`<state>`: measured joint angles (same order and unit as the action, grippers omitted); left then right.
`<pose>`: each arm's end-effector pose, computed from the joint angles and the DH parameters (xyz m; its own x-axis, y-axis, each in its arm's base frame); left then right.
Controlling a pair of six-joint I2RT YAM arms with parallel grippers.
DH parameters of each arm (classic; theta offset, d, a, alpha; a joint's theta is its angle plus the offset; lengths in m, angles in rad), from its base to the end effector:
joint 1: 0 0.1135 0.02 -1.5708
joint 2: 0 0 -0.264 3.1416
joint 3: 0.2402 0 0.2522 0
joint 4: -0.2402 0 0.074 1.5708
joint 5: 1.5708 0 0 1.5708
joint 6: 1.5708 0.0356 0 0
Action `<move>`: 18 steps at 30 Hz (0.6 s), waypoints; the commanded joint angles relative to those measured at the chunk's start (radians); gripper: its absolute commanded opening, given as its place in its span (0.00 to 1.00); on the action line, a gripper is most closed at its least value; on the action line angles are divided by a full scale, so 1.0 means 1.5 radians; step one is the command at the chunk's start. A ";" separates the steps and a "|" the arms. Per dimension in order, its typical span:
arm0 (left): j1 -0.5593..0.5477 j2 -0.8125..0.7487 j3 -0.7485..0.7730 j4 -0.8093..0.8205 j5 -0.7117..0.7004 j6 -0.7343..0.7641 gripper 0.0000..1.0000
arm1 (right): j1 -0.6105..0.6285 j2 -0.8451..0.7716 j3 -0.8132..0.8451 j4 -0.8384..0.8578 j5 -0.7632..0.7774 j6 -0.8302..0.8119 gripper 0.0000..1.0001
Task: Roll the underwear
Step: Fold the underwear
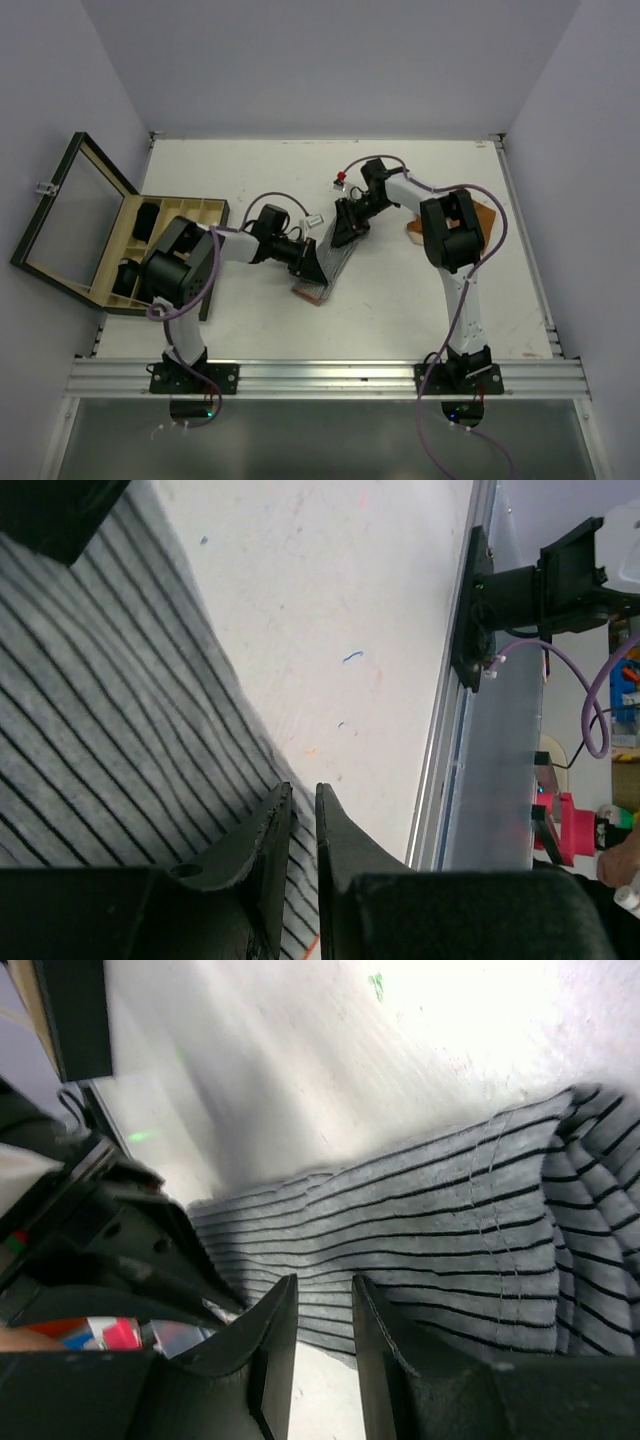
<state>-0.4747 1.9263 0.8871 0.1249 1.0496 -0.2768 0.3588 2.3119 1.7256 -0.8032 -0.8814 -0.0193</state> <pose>0.2916 -0.1846 0.1076 -0.8686 0.2934 -0.3994 0.4792 0.2922 -0.8276 0.4144 0.1848 0.1276 -0.9140 -0.3559 -0.1949 -0.3713 0.5400 0.7554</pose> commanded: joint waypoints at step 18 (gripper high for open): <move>-0.001 0.085 0.052 0.107 -0.061 -0.057 0.21 | -0.018 0.012 -0.304 0.742 -0.090 0.568 0.32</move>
<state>-0.4789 2.0445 0.9833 0.2283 1.0000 -0.3439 0.3355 2.2791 1.2865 0.1246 -1.1080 0.7410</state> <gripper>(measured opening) 0.208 0.323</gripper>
